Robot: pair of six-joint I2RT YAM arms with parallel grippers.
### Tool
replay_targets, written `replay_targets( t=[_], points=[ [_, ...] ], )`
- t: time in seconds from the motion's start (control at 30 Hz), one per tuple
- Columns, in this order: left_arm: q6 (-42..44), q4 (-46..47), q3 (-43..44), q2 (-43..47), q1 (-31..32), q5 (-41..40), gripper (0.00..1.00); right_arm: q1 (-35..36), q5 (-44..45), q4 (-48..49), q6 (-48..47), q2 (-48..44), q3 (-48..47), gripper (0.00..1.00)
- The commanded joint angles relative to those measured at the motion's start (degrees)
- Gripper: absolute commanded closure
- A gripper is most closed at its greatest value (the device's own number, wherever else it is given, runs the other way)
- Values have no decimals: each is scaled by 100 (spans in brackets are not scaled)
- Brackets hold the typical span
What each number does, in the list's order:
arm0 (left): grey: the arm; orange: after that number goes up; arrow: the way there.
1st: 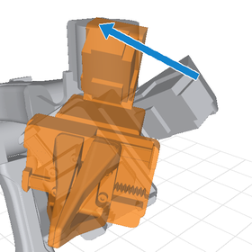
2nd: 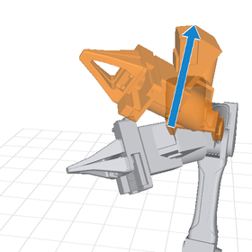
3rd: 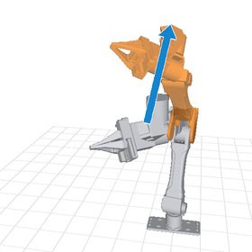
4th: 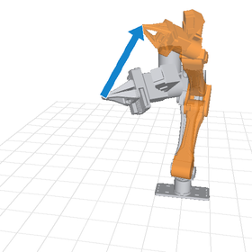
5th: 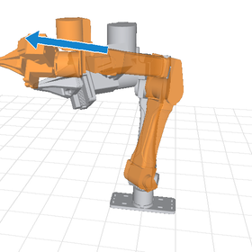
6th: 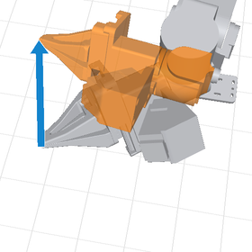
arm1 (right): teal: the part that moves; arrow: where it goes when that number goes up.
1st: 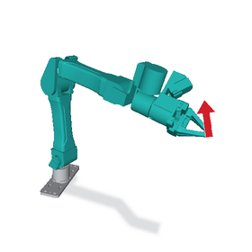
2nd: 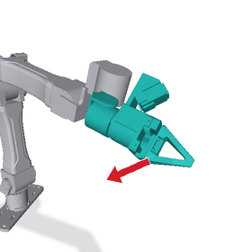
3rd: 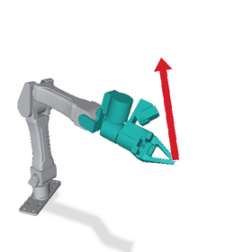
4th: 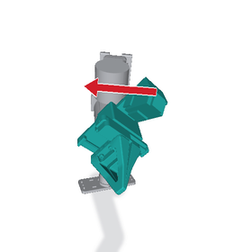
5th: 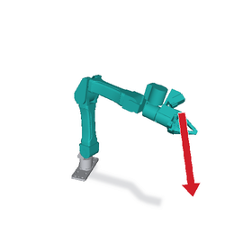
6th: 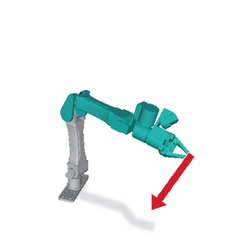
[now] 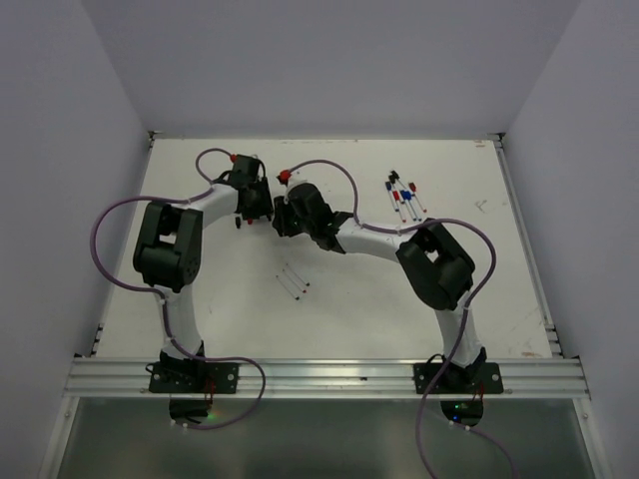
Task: Open the pen caps
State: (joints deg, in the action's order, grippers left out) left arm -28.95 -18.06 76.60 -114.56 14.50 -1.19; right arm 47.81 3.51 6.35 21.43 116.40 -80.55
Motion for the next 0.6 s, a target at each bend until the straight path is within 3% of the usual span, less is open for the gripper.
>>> replay_targets(
  t=[0.0,0.23,0.57],
  points=[
    [-58,-189,22,-5,-70,400,51,27,54,709,344,436,-338,68],
    [-102,-92,-75,22,-220,725,51,-88,-70,1509,757,770,-277,69],
    [-93,5,-180,118,-299,761,51,-176,18,1589,872,902,-224,70]
  ],
)
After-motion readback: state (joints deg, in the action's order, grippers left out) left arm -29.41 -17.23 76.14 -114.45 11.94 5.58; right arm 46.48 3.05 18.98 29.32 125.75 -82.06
